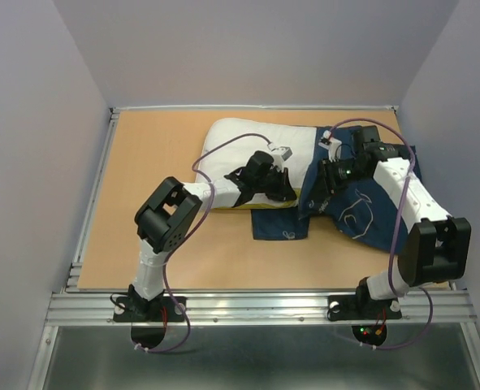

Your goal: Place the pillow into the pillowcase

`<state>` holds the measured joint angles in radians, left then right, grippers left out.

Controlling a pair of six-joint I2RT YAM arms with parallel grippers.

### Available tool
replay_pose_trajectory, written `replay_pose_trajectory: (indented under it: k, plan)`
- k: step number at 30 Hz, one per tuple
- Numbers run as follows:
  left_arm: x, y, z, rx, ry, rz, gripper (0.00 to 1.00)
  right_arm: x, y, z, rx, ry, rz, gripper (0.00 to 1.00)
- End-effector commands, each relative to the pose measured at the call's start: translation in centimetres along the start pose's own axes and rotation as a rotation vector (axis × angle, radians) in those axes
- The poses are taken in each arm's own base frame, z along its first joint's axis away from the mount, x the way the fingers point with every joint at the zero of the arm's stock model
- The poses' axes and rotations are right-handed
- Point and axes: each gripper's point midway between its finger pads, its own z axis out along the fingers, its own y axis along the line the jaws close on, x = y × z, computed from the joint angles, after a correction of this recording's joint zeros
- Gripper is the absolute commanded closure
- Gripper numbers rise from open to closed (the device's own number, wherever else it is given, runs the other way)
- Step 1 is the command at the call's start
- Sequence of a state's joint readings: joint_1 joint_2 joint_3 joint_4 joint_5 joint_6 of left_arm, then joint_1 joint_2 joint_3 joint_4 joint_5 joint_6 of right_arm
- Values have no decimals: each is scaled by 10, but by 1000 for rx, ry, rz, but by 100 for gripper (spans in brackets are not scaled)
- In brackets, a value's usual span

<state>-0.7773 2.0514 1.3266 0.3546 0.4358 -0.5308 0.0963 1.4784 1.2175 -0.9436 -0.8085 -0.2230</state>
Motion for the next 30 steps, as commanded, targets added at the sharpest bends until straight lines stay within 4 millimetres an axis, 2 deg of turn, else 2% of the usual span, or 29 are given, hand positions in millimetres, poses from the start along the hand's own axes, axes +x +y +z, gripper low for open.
replay_pose_trajectory:
  k: [1, 2, 3, 5, 6, 7, 8, 9, 10, 11, 12, 13, 14, 15, 16, 17, 18, 19, 21, 22, 24, 25, 26, 27, 29, 30]
  plan:
    - [-1, 9, -42, -86, -3, 149, 100, -36, -8, -27, 104, -74, 2, 47]
    - [11, 10, -48, -87, 32, 170, 100, -45, -13, -35, 118, -101, -1, 44]
    - [26, 7, -56, -68, 76, 245, 100, -62, -18, -47, 140, -150, -13, 43]
    - [43, 7, -68, -78, 127, 311, 100, -84, -47, -60, 212, -201, 33, 43]
    - [49, 0, -76, -61, 139, 376, 100, -105, -57, -72, 263, -242, 22, 43]
    - [53, -1, -81, -52, 151, 411, 100, -115, -68, -74, 304, -257, 14, 44]
    - [64, -2, -86, -49, 197, 435, 100, -120, -93, -69, 369, -241, 43, 44]
    - [70, -3, -90, -50, 225, 459, 100, -130, -102, -69, 393, -258, 41, 44]
    - [74, -11, -92, -26, 245, 536, 99, -150, -113, -78, 454, -304, 31, 44]
    - [87, -11, -99, -26, 304, 557, 91, -155, -136, -66, 474, -283, 62, 44]
    - [84, -15, -102, -36, 307, 607, 80, -162, -147, -63, 493, -283, 71, 44]
    - [88, -19, -104, -24, 328, 665, 59, -176, -156, -66, 530, -299, 73, 43]
    - [92, -19, -111, -21, 363, 682, 49, -178, -164, -58, 536, -282, 71, 42]
    - [82, -30, -116, 10, 346, 710, 43, -171, -184, -40, 544, -233, 94, 39]
    - [76, -27, -122, 20, 353, 755, 30, -173, -189, -36, 561, -218, 85, 38]
    - [69, -30, -127, 44, 342, 775, 24, -171, -192, -25, 553, -196, 86, 37]
    - [63, -35, -132, 79, 330, 789, 24, -168, -195, -15, 539, -177, 95, 36]
    - [51, -48, -139, 132, 298, 810, 13, -161, -202, -1, 511, -149, 116, 35]
    - [26, -46, -147, 157, 242, 810, 12, -156, -191, 22, 392, -129, 133, 36]
    - [16, -43, -150, 164, 227, 803, 12, -152, -177, 41, 316, -98, 116, 37]
    - [-7, -34, -153, 143, 195, 780, 12, -143, -155, 63, 255, -50, 63, 39]
    - [-34, -21, -158, 118, 164, 767, 11, -134, -146, 72, 224, -22, 25, 41]
    - [-50, -15, -157, 104, 140, 783, 11, -129, -137, 78, 199, -4, 0, 42]
    - [-76, 4, -158, 49, 122, 786, 10, -122, -127, 89, 171, 21, -28, 48]
    - [-94, 24, -160, 12, 127, 795, 9, -120, -116, 95, 145, 28, -60, 57]
    - [-108, 35, -154, -2, 119, 804, 7, -122, -114, 95, 140, 23, -65, 67]
